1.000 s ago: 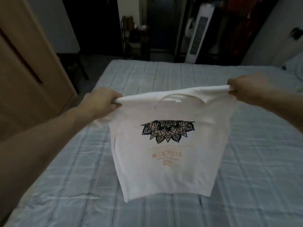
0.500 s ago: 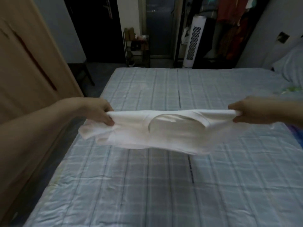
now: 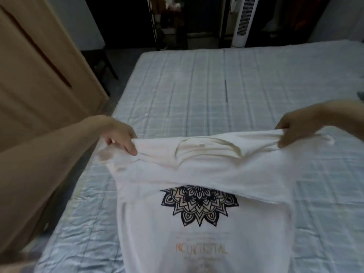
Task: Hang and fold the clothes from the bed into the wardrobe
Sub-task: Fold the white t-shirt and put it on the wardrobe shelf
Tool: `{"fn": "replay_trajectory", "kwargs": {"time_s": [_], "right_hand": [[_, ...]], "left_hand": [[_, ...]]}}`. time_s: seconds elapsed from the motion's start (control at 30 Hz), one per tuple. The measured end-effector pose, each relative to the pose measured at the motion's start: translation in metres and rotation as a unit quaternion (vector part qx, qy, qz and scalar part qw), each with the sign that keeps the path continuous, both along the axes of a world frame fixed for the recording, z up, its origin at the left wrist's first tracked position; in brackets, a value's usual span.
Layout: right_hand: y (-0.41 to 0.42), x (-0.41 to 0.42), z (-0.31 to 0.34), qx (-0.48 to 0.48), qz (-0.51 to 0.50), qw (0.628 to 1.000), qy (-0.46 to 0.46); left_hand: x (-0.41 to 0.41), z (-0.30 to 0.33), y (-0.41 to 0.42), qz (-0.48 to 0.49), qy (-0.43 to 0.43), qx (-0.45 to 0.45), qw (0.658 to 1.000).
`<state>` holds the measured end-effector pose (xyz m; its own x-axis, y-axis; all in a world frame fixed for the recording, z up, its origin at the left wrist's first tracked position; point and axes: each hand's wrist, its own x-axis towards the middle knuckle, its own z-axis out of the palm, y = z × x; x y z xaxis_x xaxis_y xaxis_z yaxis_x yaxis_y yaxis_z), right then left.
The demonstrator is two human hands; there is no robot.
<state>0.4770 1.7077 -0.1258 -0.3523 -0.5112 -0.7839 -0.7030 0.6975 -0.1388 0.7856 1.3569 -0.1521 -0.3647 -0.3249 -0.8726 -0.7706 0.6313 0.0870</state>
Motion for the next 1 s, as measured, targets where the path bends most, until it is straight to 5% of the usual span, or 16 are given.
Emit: {"fn": "replay_trajectory", "kwargs": {"time_s": [0.13, 0.33, 0.57, 0.73, 1.0], "right_hand": [[-0.026, -0.019, -0.103, -0.087, 0.039, 0.983, 0.156], [-0.057, -0.081, -0.215, -0.127, -0.036, 0.973, 0.190], [-0.090, -0.122, -0.274, -0.137, -0.068, 0.963, 0.223], [-0.080, -0.127, -0.289, -0.200, 0.003, 0.957, 0.212], [-0.028, -0.054, -0.301, -0.314, 0.130, 0.899, 0.277]], "left_hand": [[-0.041, -0.096, -0.011, -0.108, 0.112, -0.147, 0.977], [-0.111, -0.202, -0.049, -0.099, 0.162, -0.194, 0.962], [-0.169, -0.265, -0.086, -0.120, 0.179, -0.231, 0.949], [-0.163, -0.278, -0.091, -0.119, 0.215, -0.242, 0.939], [-0.076, -0.296, -0.054, -0.295, 0.365, -0.247, 0.848]]}}
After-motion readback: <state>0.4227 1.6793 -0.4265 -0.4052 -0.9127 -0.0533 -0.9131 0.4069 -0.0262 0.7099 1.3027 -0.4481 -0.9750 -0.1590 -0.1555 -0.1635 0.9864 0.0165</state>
